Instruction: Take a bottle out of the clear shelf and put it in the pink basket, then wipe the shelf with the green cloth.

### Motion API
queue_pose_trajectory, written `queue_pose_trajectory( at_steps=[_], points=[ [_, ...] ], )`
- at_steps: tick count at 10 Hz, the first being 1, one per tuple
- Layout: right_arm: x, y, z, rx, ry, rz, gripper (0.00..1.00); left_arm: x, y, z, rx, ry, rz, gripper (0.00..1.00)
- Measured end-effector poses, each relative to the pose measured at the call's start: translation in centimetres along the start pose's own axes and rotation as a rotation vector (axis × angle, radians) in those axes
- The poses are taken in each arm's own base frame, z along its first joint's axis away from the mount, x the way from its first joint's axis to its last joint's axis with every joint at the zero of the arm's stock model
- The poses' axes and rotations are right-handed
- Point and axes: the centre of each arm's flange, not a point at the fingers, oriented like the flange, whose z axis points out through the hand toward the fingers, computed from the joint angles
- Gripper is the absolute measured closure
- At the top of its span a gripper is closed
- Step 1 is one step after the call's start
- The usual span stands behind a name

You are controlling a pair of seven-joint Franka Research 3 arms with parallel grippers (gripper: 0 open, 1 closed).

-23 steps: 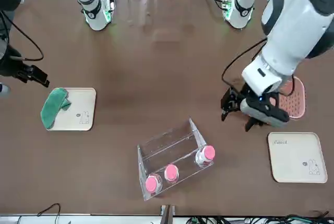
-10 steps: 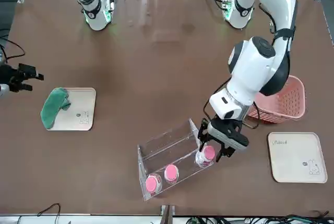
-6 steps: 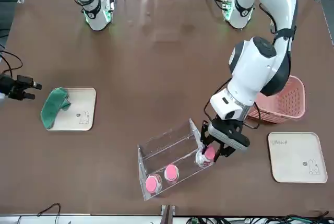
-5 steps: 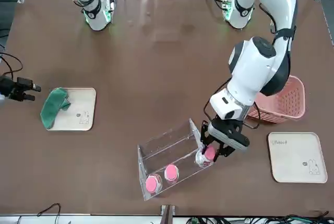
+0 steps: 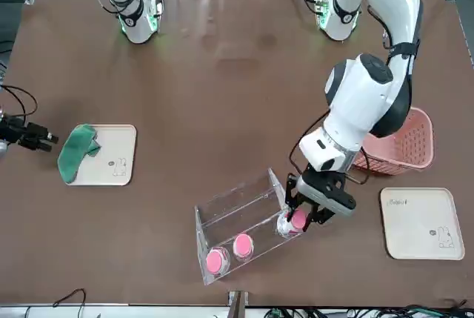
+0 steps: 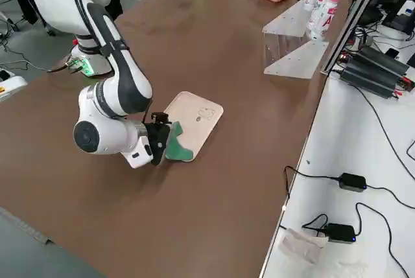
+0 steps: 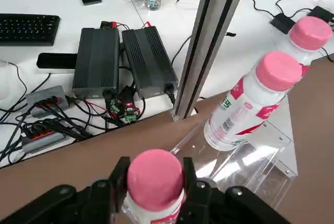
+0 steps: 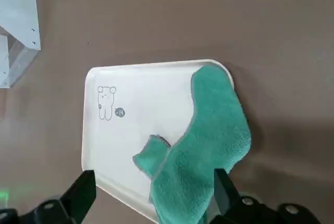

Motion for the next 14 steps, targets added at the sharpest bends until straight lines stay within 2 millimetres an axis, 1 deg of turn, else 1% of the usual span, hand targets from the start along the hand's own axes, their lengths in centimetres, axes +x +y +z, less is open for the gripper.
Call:
queue_pose_trajectory(
  at_steps=[2,4,5,6,7,8,10,12,13,14],
  points=[
    [-0.8,1.0,0.0,0.003,0.013,0.025,0.00,0.0,0.2,0.1,0.005,0.006,0.021,0.55],
    [-1.8,2.5,0.3,-0.001,0.022,0.050,0.00,0.0,1.2,0.3,0.021,0.018,0.065,0.53],
    [-2.2,3.1,1.1,0.007,0.019,0.066,0.00,0.0,1.1,0.3,0.024,0.021,0.070,0.52],
    [-2.7,3.4,2.3,0.031,0.021,0.092,0.00,0.0,0.5,0.3,0.030,0.021,0.068,0.51],
    [-3.4,3.6,3.5,0.053,0.021,0.116,0.00,0.0,0.2,0.3,0.033,0.021,0.069,0.50],
    [-3.9,3.7,4.3,0.063,0.017,0.130,0.00,0.0,0.2,0.3,0.033,0.021,0.071,0.51],
    [-4.2,3.7,4.6,0.068,0.015,0.137,0.00,0.0,0.7,0.3,0.030,0.020,0.078,0.53],
    [-4.1,3.7,4.6,0.069,0.017,0.139,0.00,0.0,1.0,0.3,0.027,0.021,0.080,0.52],
    [-4.0,3.6,4.6,0.070,0.018,0.142,0.00,0.0,1.0,0.3,0.027,0.021,0.079,0.51],
    [-3.8,3.3,4.5,0.072,0.018,0.146,0.00,0.0,1.0,0.3,0.027,0.022,0.078,0.47]
  ],
)
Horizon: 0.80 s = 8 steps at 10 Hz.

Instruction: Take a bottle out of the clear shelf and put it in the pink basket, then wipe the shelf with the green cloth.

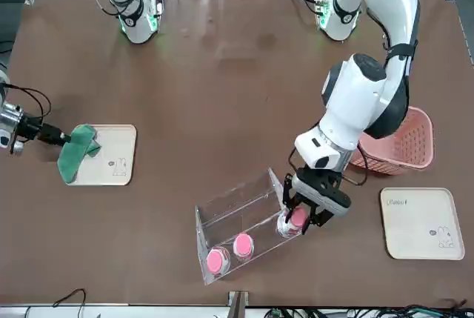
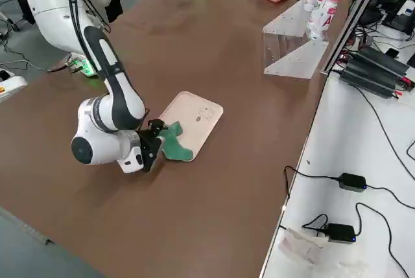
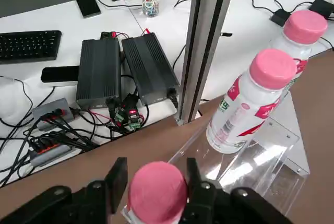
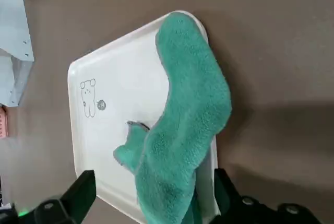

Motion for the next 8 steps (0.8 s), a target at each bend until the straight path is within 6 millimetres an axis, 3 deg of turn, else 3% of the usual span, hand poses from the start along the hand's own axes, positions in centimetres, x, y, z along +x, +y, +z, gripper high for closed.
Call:
queue_pose_trajectory(
  at_steps=[2,5,7,8],
  points=[
    [0.33,-0.46,0.06,0.001,-0.002,-0.001,0.00,0.01,-0.12,-0.01,0.001,0.001,0.000,0.36],
    [0.64,-0.84,0.35,0.003,-0.006,-0.002,0.00,0.01,-0.15,-0.02,0.002,0.002,0.001,0.30],
    [0.80,-1.05,0.55,0.003,-0.008,0.011,0.01,0.02,-0.04,-0.02,0.001,0.002,0.002,0.38],
    [0.87,-1.12,0.61,0.003,-0.008,0.012,0.02,0.02,-0.03,-0.02,0.001,0.002,0.003,0.56]
  ],
)
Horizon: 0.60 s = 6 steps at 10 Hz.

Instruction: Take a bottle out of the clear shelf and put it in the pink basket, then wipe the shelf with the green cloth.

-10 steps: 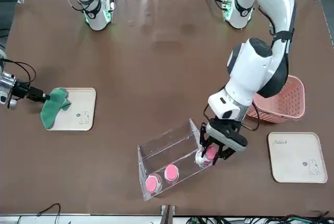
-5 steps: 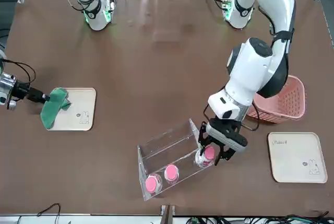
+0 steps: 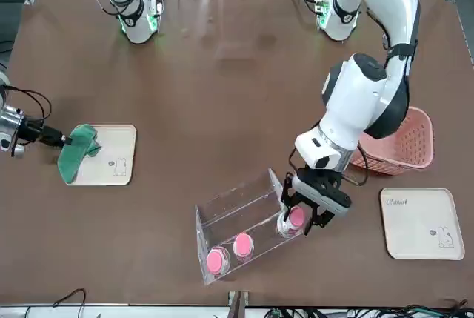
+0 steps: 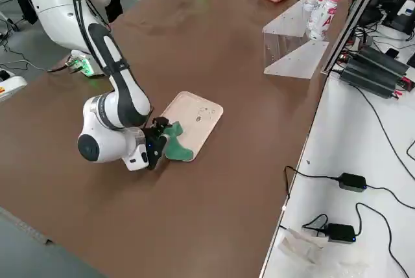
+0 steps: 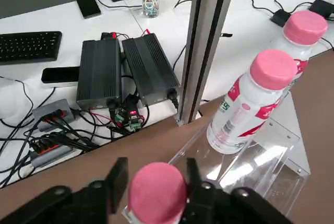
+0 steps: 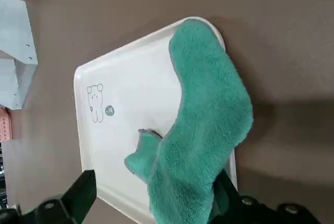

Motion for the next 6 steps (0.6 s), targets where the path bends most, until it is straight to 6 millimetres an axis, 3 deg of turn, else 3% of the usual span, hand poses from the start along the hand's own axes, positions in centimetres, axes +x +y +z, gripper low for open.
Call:
queue_pose_trajectory(
  at_steps=[6],
  points=[
    [0.76,-0.61,0.61,-0.019,0.003,0.020,0.06,0.21,0.31,-0.27,0.011,0.005,-0.019,0.57]
  ],
)
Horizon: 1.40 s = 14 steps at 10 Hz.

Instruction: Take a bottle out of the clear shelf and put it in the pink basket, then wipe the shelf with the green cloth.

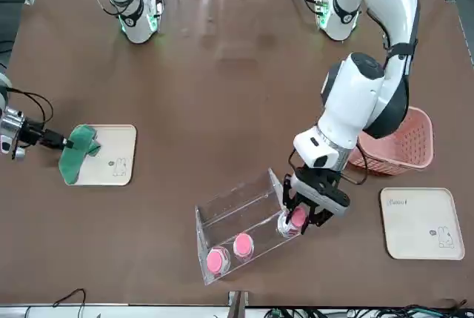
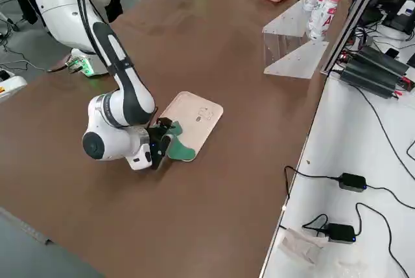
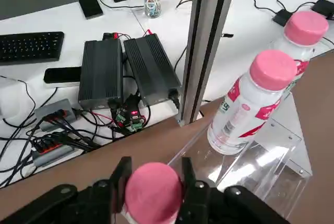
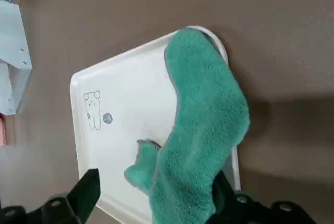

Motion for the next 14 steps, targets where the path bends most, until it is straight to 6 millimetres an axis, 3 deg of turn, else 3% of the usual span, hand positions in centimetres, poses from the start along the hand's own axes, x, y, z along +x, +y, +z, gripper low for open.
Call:
queue_pose_trajectory(
  at_steps=[4,6,7,8,9,10,12,13,14],
  points=[
    [0.0,0.0,0.0,-0.002,0.000,0.013,0.04,2.5,-0.1,-4.6,0.006,0.063,-0.087,0.57],
    [0.0,0.1,0.1,-0.009,0.005,0.015,0.04,3.6,-1.5,-8.9,0.038,0.013,-0.099,0.57],
    [0.0,0.3,0.3,-0.013,0.006,0.017,0.04,4.0,-3.5,-11.8,0.069,-0.025,-0.121,0.57],
    [0.0,0.3,0.5,-0.014,0.005,0.017,0.04,3.8,-6.2,-14.0,0.104,-0.078,-0.175,0.57],
    [0.0,0.3,0.7,-0.014,0.003,0.017,0.04,2.7,-9.7,-15.0,0.122,-0.160,-0.279,0.57],
    [0.0,0.3,0.8,-0.014,0.002,0.017,0.05,1.0,-14.2,-15.3,0.119,-0.243,-0.382,0.57],
    [-0.1,0.4,1.2,-0.012,-0.001,0.020,0.09,-2.6,-23.0,-17.5,0.133,-0.360,-0.408,0.57],
    [-0.1,0.5,1.3,-0.012,-0.001,0.022,0.15,-4.0,-26.6,-19.6,0.148,-0.379,-0.395,0.57],
    [-0.1,0.6,1.4,-0.012,-0.001,0.023,0.31,-5.3,-29.1,-21.9,0.168,-0.377,-0.394,0.57]
  ],
)
